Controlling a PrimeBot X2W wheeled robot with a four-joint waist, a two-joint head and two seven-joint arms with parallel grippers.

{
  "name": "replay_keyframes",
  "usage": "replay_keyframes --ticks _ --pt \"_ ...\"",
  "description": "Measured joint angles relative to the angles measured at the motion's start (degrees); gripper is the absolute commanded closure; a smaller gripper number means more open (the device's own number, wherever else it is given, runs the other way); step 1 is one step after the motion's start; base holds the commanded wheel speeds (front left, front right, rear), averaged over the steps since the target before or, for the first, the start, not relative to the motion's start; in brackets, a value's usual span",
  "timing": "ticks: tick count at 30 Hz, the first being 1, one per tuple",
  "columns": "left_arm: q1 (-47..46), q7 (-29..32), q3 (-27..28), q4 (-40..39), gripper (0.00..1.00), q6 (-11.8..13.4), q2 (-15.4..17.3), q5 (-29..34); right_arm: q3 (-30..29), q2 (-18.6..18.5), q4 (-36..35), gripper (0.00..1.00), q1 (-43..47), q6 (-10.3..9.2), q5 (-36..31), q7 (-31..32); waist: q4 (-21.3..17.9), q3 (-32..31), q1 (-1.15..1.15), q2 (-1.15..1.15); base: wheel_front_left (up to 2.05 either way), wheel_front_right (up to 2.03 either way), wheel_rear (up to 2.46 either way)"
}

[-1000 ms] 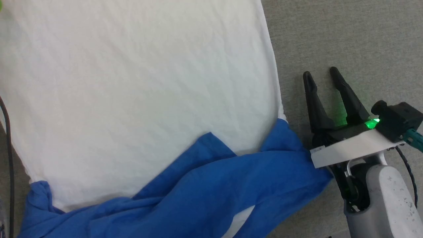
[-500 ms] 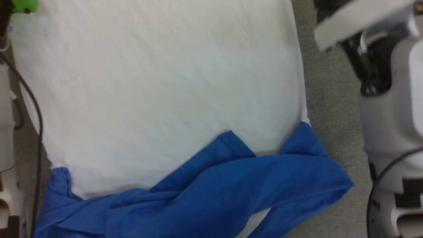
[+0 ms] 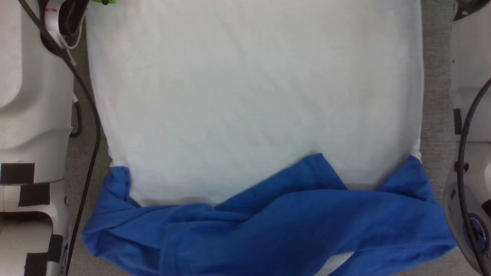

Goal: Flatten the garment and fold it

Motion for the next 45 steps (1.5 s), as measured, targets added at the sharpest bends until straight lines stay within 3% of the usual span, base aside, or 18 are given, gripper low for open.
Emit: replay_keyframes --ticks 1,2,3,4,6,10,24,29,36,45 --pt "-0.12 -0.52 -0.11 0.46 1.0 -0.05 -0.19 -0.12 -0.7 0.05 0.68 0.0 -0.59 0.0 -1.27 1.34 0.51 0.11 0.0 0.0 0.0 0.0 0.0" --pt "-0.24 -1.02 -0.23 0.96 1.0 -0.32 -0.35 -0.19 -1.33 0.04 1.04 0.51 -1.16 0.0 -2.67 2.55 0.99 0.21 0.0 0.0 0.0 0.0 0.0" --pt "-0.34 -1.34 -0.33 1.33 1.0 -0.48 -0.49 -0.27 -1.79 0.04 1.23 0.6 -1.65 0.0 -3.72 3.44 1.32 0.27 0.0 0.0 0.0 0.0 0.0" --pt "-0.46 -1.82 -0.44 1.74 1.0 -0.56 -0.7 -0.34 -2.34 0.05 1.41 0.79 -2.16 0.0 -4.69 4.39 1.67 0.32 0.0 0.0 0.0 0.0 0.0" --pt "-0.57 -2.92 -0.59 2.47 1.0 -1.02 -0.97 -0.43 -2.86 0.05 1.44 1.0 -2.69 0.0 -6.51 5.33 2.14 0.35 0.0 0.0 0.0 0.0 0.0" --pt "-1.23 -6.12 -0.7 3.76 1.0 -1.54 -0.91 -0.41 -2.79 0.18 1.05 1.0 -2.68 0.01 -6.75 3.24 2.03 0.26 0.0 0.0 0.0 0.0 0.0" --pt "1.06 -23.69 -0.35 7.14 1.0 -2.52 0.52 0.86 2.92 -0.24 0.12 1.0 4.63 0.0 0.33 -19.54 -0.05 -5.93 0.0 0.0 0.0 0.0 0.0" --pt "9.67 -27.25 0.35 6.57 1.0 -3.32 0.33 -1.11 7.53 -2.9 -3.11 1.0 12.93 0.01 6.27 -26.41 -0.21 -10.94 -0.01 0.0 0.0 0.0 0.0" --pt "26.05 -29.37 1.48 -0.48 1.0 -3.13 -0.22 -4.8 10.83 -6.44 -12.52 1.0 29.64 0.01 13.41 -30.84 0.13 -19.15 -0.01 0.0 0.0 0.0 0.0" --pt "47.37 -29.58 2.46 -12.35 1.0 -0.86 -2.61 -10.0 6.44 -7.78 -27.97 1.0 54.16 0.01 15.39 -28.7 1.43 -28.48 -0.01 0.0 0.0 0.0 0.0"
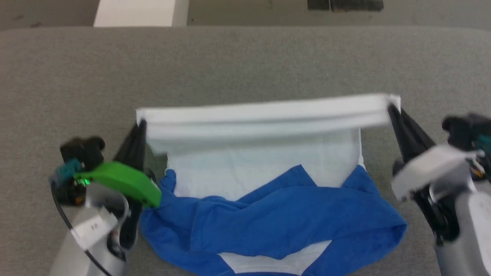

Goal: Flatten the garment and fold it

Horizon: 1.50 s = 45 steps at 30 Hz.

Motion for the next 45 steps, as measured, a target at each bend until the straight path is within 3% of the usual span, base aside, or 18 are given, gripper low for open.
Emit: replay_keyframes --ticks 5,12,20,28,29,30,31,32,39,45 --pt "9.45 1.14 -0.68 -4.15 1.0 1.03 -0.76 -1.09 -4.69 2.76 -9.29 1.0 13.3 0.01 -1.21 6.13 1.49 -3.35 0.0 0.0 0.0 0.0 0.0" --pt "18.25 2.77 -1.54 -6.61 1.0 2.55 -1.67 -3.27 -9.03 6.28 -16.7 1.0 25.12 0.02 -4.17 17.16 3.01 -5.36 0.0 0.0 0.0 0.0 0.0" --pt "21.98 4.15 -2.5 -4.36 1.0 2.78 -2.21 -4.28 -9.72 7.8 -17.58 1.0 30.83 0.02 -4.66 27.06 3.12 -5.76 0.0 0.0 0.0 0.0 0.0" --pt "25.09 4.15 -3.04 -2.26 1.0 3.02 -2.56 -4.7 -10.98 7.95 -16.41 1.0 33.59 0.02 -3.59 31.31 3.31 -6.72 0.0 0.0 0.0 0.0 0.0" --pt "25.46 4.16 -3.15 -2.01 1.0 3.01 -2.67 -4.79 -11.09 7.97 -16.29 0.87 33.96 0.02 -3.61 31.5 3.38 -6.9 0.0 0.0 0.0 0.0 0.0" --pt "25.69 4.16 -3.25 -1.87 0.55 3.01 -2.76 -4.92 -11.06 7.95 -16.16 0.53 34.16 0.02 -3.56 31.81 3.46 -7.04 0.0 0.0 0.0 0.0 0.0" --pt "25.84 4.16 -3.37 -1.7 0.21 3.0 -2.87 -5.21 -11.01 7.97 -15.88 0.1 34.24 0.02 -3.45 32.43 3.57 -7.2 0.0 0.0 0.0 0.0 0.0" --pt "25.93 4.16 -3.48 -1.57 0.0 2.99 -2.89 -5.41 -10.82 7.95 -15.58 0.0 34.32 0.02 -3.43 33.12 3.68 -7.4 0.0 0.0 0.0 0.0 0.0" --pt "26.27 2.03 -2.94 -1.88 0.0 2.93 -2.74 -5.7 -10.95 7.92 -14.44 0.0 36.33 0.0 -2.46 34.34 4.49 -9.0 0.0 0.0 0.0 0.0 0.0" --pt "25.98 -5.5 -1.7 -3.49 0.0 2.66 -1.9 -3.19 -13.57 7.89 -14.17 0.0 36.32 -0.01 -0.73 27.35 5.26 -10.11 0.0 0.0 0.0 0.0 0.0"
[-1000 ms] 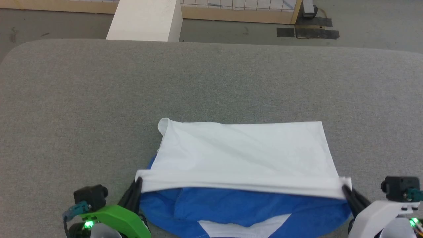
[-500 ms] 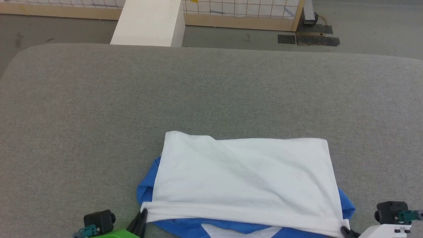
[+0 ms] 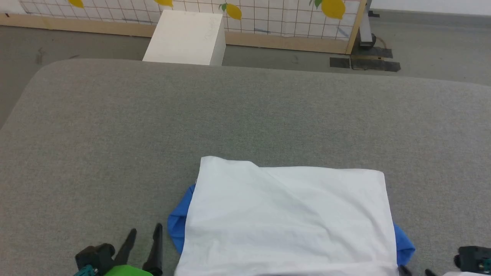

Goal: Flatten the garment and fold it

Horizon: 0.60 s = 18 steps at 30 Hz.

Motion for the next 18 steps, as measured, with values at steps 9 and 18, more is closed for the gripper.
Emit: replay_keyframes --ticks 9,18 --pt "-6.06 -7.1 1.04 0.71 0.0 0.08 0.2 5.56 -0.37 -0.02 2.37 0.0 -4.86 0.0 3.36 -18.58 0.31 -1.05 0.0 0.0 0.0 0.0 0.0" --pt "-10.63 -7.87 1.71 3.2 0.0 0.01 -0.7 9.55 3.53 0.01 14.26 0.0 -10.12 0.0 3.78 -23.25 -0.57 -1.98 0.0 0.0 0.0 0.0 0.0"
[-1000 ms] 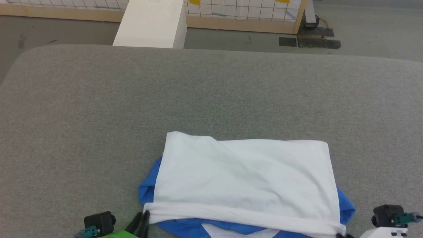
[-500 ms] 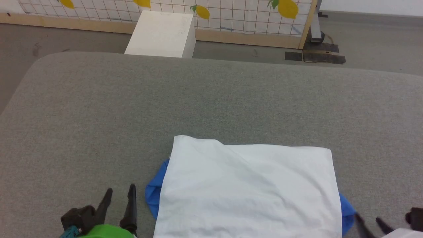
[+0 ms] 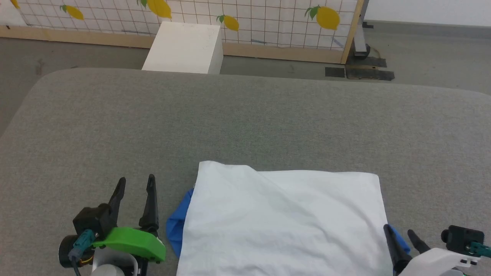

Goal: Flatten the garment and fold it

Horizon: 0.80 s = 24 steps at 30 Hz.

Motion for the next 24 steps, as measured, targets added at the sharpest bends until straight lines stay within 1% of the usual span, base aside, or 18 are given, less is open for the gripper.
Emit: replay_keyframes --ticks 8,11,14,18,19,20,21,24 --pt "-0.91 -0.14 2.0 0.15 0.0 -0.77 -1.87 1.59 0.56 -0.02 9.7 0.0 -6.59 0.0 -1.92 5.82 -0.53 -0.02 0.0 0.0 0.0 0.0 0.0" --pt "-0.92 -0.15 2.58 0.46 0.0 -1.29 -2.69 1.85 0.05 -0.07 13.33 0.0 -8.74 0.01 -3.58 8.95 -0.33 0.15 0.0 0.0 0.0 0.0 0.0" --pt "-0.93 -0.15 2.96 1.16 0.0 -1.96 -3.63 2.12 0.37 -0.27 15.19 0.0 -10.51 0.01 -4.05 11.05 0.04 0.25 0.0 0.0 0.0 0.0 0.0" --pt "-0.94 -0.15 3.41 1.97 0.0 -2.82 -4.16 2.91 1.67 -0.93 16.0 0.0 -11.18 0.0 -3.13 14.41 0.52 0.25 0.0 0.0 0.0 0.0 0.0" --pt "-0.93 -0.15 3.59 2.09 0.0 -2.88 -4.25 3.19 1.92 -1.19 16.01 0.37 -11.27 0.0 -2.87 15.15 0.58 0.25 0.0 0.0 0.0 0.0 0.0" --pt "-0.93 -0.15 3.78 2.16 0.0 -3.1 -4.37 3.34 2.14 -1.32 15.83 0.71 -11.34 -0.01 -2.38 15.64 0.62 0.26 0.0 0.0 0.0 0.0 0.0" --pt "-0.93 -0.15 3.99 2.24 0.0 -3.28 -4.52 3.43 2.13 -1.33 15.62 0.99 -11.33 -0.01 -2.03 15.62 0.62 0.26 0.0 0.0 0.0 0.0 0.0" --pt "-0.93 -0.15 4.69 2.38 0.0 -3.38 -4.86 3.69 2.23 -1.2 14.91 1.0 -11.13 -0.01 -0.1 14.67 0.5 0.28 0.0 0.0 0.0 0.0 0.0"
